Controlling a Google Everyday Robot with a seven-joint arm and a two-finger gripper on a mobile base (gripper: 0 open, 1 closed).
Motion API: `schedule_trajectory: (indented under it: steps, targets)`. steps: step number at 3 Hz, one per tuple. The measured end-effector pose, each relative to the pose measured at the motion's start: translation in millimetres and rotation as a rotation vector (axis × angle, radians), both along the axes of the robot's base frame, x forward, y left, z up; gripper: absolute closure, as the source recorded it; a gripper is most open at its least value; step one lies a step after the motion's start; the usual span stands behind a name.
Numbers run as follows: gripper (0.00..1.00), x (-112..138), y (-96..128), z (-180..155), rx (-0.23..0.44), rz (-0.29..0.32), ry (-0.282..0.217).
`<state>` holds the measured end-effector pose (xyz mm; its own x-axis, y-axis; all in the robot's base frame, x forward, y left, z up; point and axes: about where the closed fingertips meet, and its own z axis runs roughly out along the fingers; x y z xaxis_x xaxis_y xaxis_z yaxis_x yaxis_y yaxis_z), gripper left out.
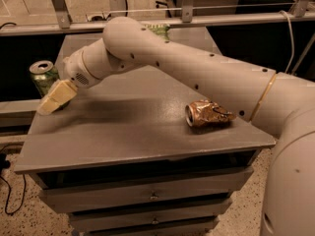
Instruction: Pick green can
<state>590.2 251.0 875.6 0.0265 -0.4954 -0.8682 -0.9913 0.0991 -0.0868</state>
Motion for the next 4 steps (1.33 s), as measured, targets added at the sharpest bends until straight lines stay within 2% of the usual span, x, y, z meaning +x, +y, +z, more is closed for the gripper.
schedule_trajectory:
  steps: [1,2,3,4]
  targets:
    - [0.2,5,17,1,0.09,-0.017,0.045]
    - [0.41,21,4,12,0.131,-0.058,0.046]
    - [0.64,43,-27,36,0.147,-0.099,0.003]
    - [0.89,64,-74,79,0.145,-0.127,-0.078]
